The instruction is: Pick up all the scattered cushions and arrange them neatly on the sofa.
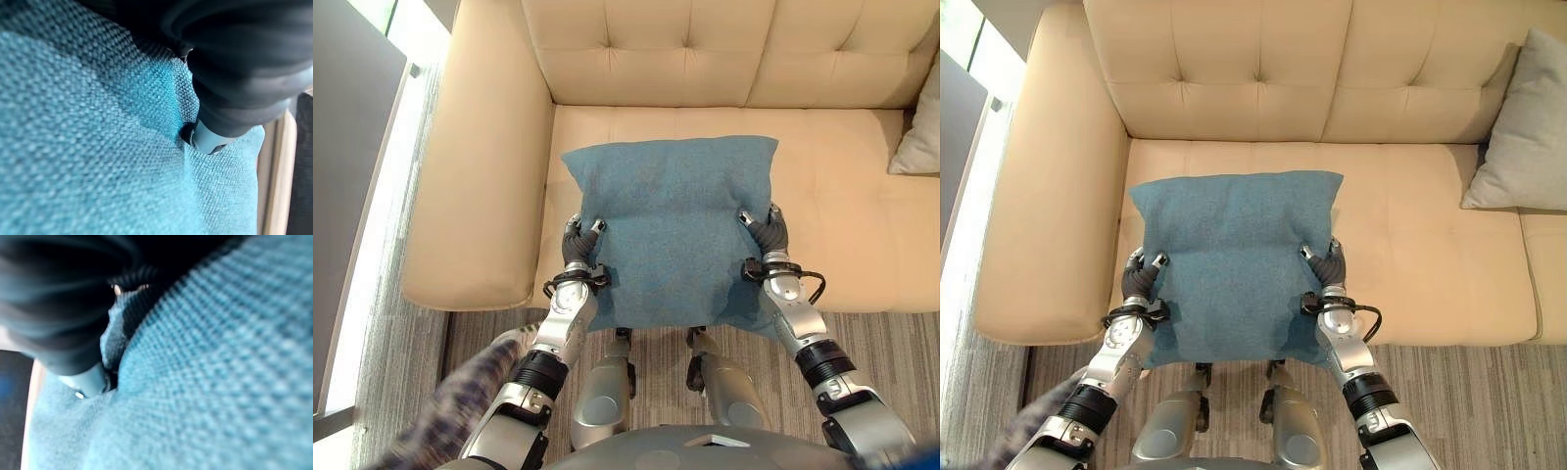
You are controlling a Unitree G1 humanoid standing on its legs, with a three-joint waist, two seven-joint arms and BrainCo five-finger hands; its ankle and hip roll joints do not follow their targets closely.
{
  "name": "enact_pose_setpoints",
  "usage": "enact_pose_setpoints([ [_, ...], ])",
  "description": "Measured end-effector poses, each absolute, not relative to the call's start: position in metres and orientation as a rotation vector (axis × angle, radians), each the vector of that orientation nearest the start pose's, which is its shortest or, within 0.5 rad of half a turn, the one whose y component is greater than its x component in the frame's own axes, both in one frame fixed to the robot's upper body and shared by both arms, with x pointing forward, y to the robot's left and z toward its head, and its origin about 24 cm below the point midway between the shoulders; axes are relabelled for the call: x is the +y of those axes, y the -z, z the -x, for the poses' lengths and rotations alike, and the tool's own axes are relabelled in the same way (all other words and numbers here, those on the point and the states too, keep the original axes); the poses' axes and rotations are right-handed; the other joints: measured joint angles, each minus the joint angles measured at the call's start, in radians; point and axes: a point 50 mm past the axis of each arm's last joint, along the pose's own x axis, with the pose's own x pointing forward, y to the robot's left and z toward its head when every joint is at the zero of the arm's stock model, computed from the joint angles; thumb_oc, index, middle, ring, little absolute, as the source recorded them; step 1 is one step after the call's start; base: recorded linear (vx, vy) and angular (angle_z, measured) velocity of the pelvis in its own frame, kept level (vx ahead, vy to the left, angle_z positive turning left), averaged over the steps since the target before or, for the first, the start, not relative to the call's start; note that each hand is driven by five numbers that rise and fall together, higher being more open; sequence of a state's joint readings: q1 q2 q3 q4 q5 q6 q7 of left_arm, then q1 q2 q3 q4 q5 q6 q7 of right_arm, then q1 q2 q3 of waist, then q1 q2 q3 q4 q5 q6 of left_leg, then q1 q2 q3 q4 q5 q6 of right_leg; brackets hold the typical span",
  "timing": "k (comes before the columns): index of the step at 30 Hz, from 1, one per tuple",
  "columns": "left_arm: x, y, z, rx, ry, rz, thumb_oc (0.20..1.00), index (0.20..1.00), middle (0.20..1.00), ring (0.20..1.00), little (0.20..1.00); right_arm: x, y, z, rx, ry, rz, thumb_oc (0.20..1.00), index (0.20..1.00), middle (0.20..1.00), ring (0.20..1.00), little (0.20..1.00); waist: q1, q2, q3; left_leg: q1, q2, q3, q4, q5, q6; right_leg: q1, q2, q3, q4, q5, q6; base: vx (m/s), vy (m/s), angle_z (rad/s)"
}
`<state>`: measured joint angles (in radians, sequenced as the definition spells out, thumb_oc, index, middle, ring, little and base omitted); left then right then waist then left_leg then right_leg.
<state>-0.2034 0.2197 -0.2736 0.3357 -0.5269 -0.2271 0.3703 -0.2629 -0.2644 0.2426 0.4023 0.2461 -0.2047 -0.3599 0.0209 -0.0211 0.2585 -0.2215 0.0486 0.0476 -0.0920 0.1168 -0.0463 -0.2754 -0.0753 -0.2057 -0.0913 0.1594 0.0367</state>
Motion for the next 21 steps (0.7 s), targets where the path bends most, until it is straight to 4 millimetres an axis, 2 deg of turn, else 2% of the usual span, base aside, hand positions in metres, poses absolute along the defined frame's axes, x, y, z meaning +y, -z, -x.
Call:
enact_pose_setpoints([
  [2, 0.155, -0.04, -0.284, -0.022, -0.164, 0.244, 0.2, 0.2, 0.2, 0.2, 0.2, -0.17, -0.05, -0.295, -0.102, 0.153, 0.114, 0.2, 0.2, 0.2, 0.2, 0.2, -0.002, 0.0, 0.0, -0.017, -0.001, 0.002, 0.0, 0.002, 0.001, -0.021, -0.001, 0.004, 0.0, 0.008, 0.004, -0.02, 0.005, -0.1],
  [4, 0.152, -0.047, -0.287, -0.059, -0.15, 0.208, 0.2, 0.2, 0.2, 0.2, 0.2, -0.171, -0.061, -0.297, -0.164, 0.172, 0.156, 0.2, 0.2, 0.2, 0.2, 0.2, -0.003, 0.002, 0.0, -0.039, -0.001, 0.002, 0.007, 0.004, 0.004, -0.04, -0.001, 0.005, 0.0, 0.009, 0.003, -0.01, 0.001, -0.04],
  [7, 0.148, -0.056, -0.293, -0.096, -0.14, 0.166, 0.2, 0.2, 0.2, 0.2, 0.2, -0.175, -0.076, -0.308, -0.215, 0.185, 0.2, 0.2, 0.2, 0.2, 0.2, 0.2, 0.0, 0.016, 0.01, -0.067, -0.002, 0.001, 0.007, 0.012, 0.006, -0.067, -0.002, 0.002, 0.0, 0.016, 0.001, 0.0, -0.006, 0.04],
  [8, 0.147, -0.066, -0.302, -0.13, -0.138, 0.134, 0.2, 0.2, 0.2, 0.2, 0.2, -0.176, -0.085, -0.318, -0.238, 0.204, 0.219, 0.2, 0.2, 0.2, 0.2, 0.2, 0.0, 0.026, 0.018, -0.072, -0.001, 0.0, 0.008, 0.012, 0.006, -0.068, -0.002, -0.001, 0.0, 0.015, 0.001, 0.03, -0.006, 0.07],
  [10, 0.147, -0.099, -0.331, -0.224, -0.142, 0.075, 0.2, 0.2, 0.2, 0.2, 0.2, -0.18, -0.12, -0.343, -0.329, 0.237, 0.275, 0.2, 0.2, 0.2, 0.2, 0.2, 0.011, 0.039, 0.033, -0.088, 0.0, -0.001, 0.006, 0.014, 0.003, -0.083, -0.001, -0.006, 0.0, 0.015, 0.002, 0.03, 0.0, 0.06],
  [11, 0.147, -0.107, -0.337, -0.242, -0.144, 0.062, 0.2, 0.2, 0.2, 0.2, 0.2, -0.181, -0.13, -0.348, -0.35, 0.242, 0.287, 0.2, 0.2, 0.2, 0.2, 0.2, 0.01, 0.041, 0.035, -0.092, 0.0, -0.002, 0.006, 0.015, 0.002, -0.086, -0.001, -0.007, 0.0, 0.016, 0.001, 0.03, -0.011, 0.05],
  [13, 0.146, -0.157, -0.364, -0.365, -0.159, 0.02, 0.2, 0.2, 0.2, 0.2, 0.2, -0.179, -0.182, -0.369, -0.481, 0.283, 0.314, 0.2, 0.2, 0.2, 0.2, 0.2, 0.012, 0.045, 0.042, -0.118, 0.003, -0.007, 0.003, 0.022, -0.001, -0.109, 0.002, -0.016, 0.0, 0.023, -0.007, 0.03, -0.012, 0.08],
  [14, 0.143, -0.176, -0.372, -0.408, -0.168, 0.013, 0.2, 0.2, 0.2, 0.2, 0.2, -0.177, -0.201, -0.376, -0.523, 0.296, 0.323, 0.2, 0.2, 0.2, 0.2, 0.2, 0.01, 0.045, 0.042, -0.129, 0.004, -0.012, 0.004, 0.022, -0.002, -0.119, 0.003, -0.021, 0.0, 0.024, -0.009, 0.02, -0.006, 0.12],
  [15, 0.14, -0.205, -0.38, -0.477, -0.174, 0.008, 0.2, 0.2, 0.2, 0.2, 0.2, -0.177, -0.232, -0.381, -0.592, 0.321, 0.334, 0.2, 0.2, 0.2, 0.2, 0.2, 0.01, 0.045, 0.043, -0.149, 0.004, -0.016, 0.004, 0.023, -0.002, -0.136, 0.003, -0.026, 0.0, 0.025, -0.01, 0.05, -0.016, 0.08],
  [16, 0.141, -0.222, -0.384, -0.517, -0.187, -0.015, 0.2, 0.2, 0.2, 0.2, 0.2, -0.178, -0.253, -0.384, -0.641, 0.341, 0.347, 0.2, 0.2, 0.2, 0.2, 0.2, 0.007, 0.044, 0.048, -0.151, 0.003, -0.014, 0.003, 0.023, -0.002, -0.139, 0.002, -0.026, 0.0, 0.025, -0.01, 0.05, -0.016, 0.07],
  [18, 0.144, -0.243, -0.398, -0.522, -0.228, -0.08, 0.2, 0.2, 0.2, 0.2, 0.2, -0.174, -0.281, -0.393, -0.663, 0.352, 0.419, 0.2, 0.2, 0.2, 0.2, 0.2, -0.003, 0.043, 0.048, -0.175, 0.003, -0.017, 0.004, 0.023, -0.002, -0.159, 0.002, -0.03, 0.0, 0.025, -0.01, 0.03, -0.008, 0.06],
  [19, 0.145, -0.253, -0.398, -0.548, -0.238, -0.078, 0.2, 0.2, 0.2, 0.2, 0.2, -0.173, -0.293, -0.392, -0.697, 0.357, 0.425, 0.2, 0.2, 0.2, 0.2, 0.2, -0.005, 0.042, 0.048, -0.194, 0.003, -0.017, 0.003, 0.023, -0.002, -0.179, 0.002, -0.029, 0.0, 0.026, -0.011, 0.0, 0.0, 0.0],
  [21, 0.149, -0.263, -0.403, -0.55, -0.261, -0.134, 0.2, 0.2, 0.2, 0.2, 0.2, -0.172, -0.304, -0.393, -0.715, 0.367, 0.45, 0.2, 0.2, 0.2, 0.2, 0.2, -0.006, 0.042, 0.048, -0.223, 0.003, -0.016, 0.004, 0.023, -0.002, -0.209, 0.002, -0.026, 0.001, 0.029, -0.015, 0.0, 0.0, 0.0],
])
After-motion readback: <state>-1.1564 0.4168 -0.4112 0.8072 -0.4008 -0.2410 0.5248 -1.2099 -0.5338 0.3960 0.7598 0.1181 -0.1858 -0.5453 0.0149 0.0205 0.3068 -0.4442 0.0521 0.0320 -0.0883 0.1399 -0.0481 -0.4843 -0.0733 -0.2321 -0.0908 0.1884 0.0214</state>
